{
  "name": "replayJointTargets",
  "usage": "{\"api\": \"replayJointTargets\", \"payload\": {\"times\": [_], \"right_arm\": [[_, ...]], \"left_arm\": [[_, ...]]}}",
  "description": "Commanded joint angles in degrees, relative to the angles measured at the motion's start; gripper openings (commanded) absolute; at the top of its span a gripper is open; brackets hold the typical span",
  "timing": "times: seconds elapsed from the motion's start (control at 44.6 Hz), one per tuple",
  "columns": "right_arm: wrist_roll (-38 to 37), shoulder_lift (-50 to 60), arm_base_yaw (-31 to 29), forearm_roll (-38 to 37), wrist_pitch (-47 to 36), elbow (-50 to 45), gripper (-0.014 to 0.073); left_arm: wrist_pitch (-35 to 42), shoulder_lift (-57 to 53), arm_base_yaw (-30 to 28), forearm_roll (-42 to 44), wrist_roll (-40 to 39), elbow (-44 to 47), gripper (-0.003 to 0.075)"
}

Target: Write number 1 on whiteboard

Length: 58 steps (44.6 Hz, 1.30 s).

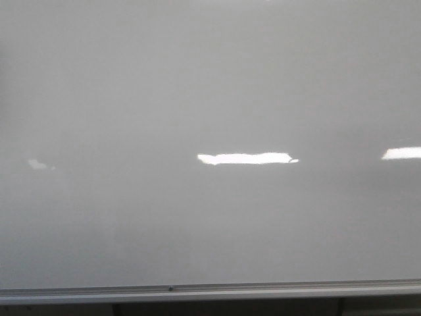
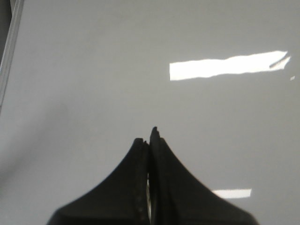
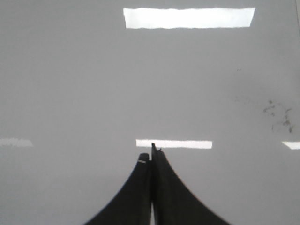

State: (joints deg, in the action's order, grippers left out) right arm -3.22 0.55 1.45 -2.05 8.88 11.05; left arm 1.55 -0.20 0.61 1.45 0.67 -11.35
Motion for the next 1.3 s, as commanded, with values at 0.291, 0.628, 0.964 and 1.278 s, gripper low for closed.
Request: {"api": "replayJointTargets", "payload": {"times": [0.291, 0.628, 0.964, 1.278], "right_arm": [[0.3, -11.8, -0.3, -0.6, 15.1, 21.7, -0.0067], [0.3, -27.9, -0.3, -1.6, 28.2, 29.5, -0.0067], [0.3, -36.7, -0.3, -1.6, 28.6, 29.1, -0.0067], [2.3, -38.2, -0.3, -1.6, 29.3, 28.9, 0.0211]], "left_arm": [[-21.7, 15.3, 0.4, 3.1, -0.3, -28.2, -0.0020], [-29.8, 24.3, 0.4, 2.6, -0.3, -31.8, -0.0020], [-30.0, 25.5, 0.4, 2.5, -0.3, -28.4, -0.0019], [-32.5, 28.1, 0.4, 1.6, -0.3, -28.1, 0.0279]]}}
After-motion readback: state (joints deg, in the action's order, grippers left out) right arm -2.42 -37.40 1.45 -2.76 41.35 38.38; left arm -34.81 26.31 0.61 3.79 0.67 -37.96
